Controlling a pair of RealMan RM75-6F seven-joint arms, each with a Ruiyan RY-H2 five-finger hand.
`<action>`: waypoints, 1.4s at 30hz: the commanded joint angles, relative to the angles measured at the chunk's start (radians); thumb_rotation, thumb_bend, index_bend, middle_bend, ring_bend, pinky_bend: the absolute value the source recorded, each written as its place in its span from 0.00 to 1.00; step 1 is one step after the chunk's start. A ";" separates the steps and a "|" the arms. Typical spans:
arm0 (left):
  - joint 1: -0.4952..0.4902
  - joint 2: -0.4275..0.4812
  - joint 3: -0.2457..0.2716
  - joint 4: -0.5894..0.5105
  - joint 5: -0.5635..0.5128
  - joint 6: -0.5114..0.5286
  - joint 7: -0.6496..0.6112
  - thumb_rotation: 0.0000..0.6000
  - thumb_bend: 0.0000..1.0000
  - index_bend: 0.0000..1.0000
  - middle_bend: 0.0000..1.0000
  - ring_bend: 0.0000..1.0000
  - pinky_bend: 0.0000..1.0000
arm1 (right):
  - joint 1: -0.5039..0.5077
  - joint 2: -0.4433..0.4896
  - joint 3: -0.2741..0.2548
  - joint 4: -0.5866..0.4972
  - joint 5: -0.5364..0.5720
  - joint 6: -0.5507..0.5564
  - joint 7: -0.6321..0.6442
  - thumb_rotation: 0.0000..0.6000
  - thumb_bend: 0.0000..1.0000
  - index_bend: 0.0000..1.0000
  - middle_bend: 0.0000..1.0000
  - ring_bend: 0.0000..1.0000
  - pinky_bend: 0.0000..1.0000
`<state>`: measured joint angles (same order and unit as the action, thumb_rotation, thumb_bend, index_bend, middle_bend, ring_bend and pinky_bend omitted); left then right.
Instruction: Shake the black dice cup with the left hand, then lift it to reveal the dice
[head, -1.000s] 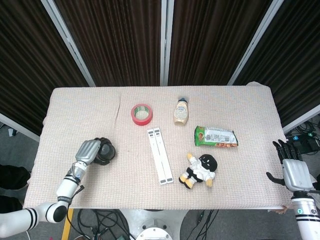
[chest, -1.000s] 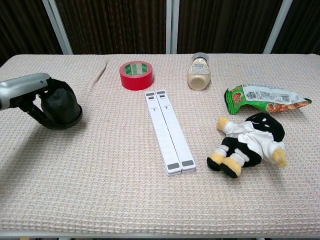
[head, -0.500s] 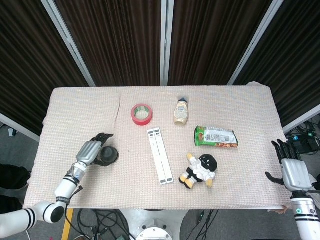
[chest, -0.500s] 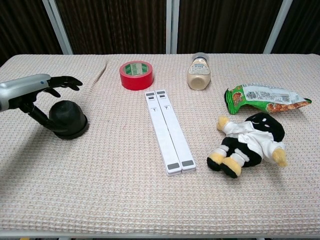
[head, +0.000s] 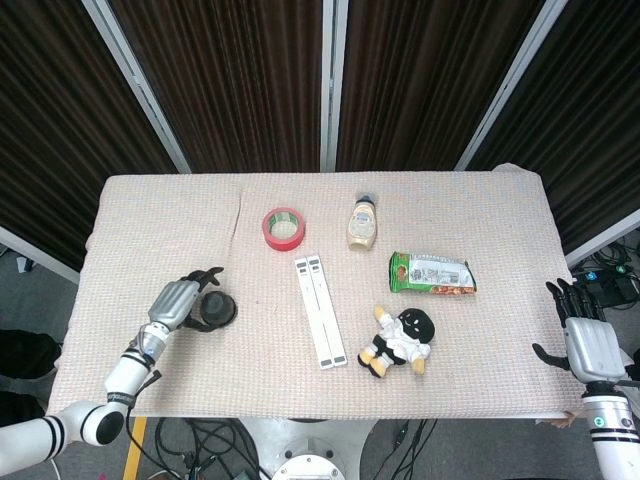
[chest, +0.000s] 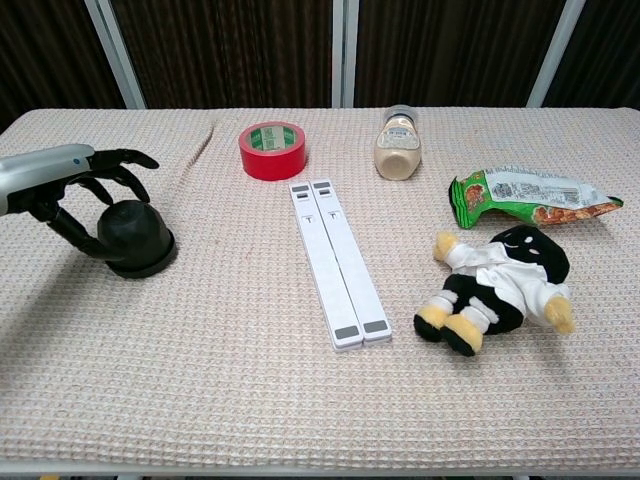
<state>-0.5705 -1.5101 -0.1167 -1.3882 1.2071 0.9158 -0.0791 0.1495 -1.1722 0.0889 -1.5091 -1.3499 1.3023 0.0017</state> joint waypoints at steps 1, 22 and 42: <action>0.003 -0.008 -0.011 0.000 -0.009 0.013 0.003 1.00 0.13 0.14 0.32 0.21 0.31 | 0.000 -0.001 0.000 0.001 0.001 -0.001 0.000 1.00 0.10 0.00 0.00 0.00 0.00; 0.007 0.055 -0.061 -0.090 -0.004 0.071 0.011 1.00 0.21 0.23 0.41 0.27 0.37 | 0.000 -0.002 0.001 0.001 0.003 -0.001 -0.001 1.00 0.10 0.00 0.00 0.00 0.00; -0.037 -0.042 -0.115 0.209 -0.142 -0.033 -0.003 1.00 0.13 0.22 0.31 0.20 0.30 | -0.001 0.002 0.001 -0.008 0.007 0.001 -0.010 1.00 0.10 0.00 0.00 0.00 0.00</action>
<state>-0.6086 -1.5511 -0.2326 -1.1748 1.0569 0.8891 -0.0650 0.1484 -1.1703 0.0897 -1.5174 -1.3431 1.3029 -0.0081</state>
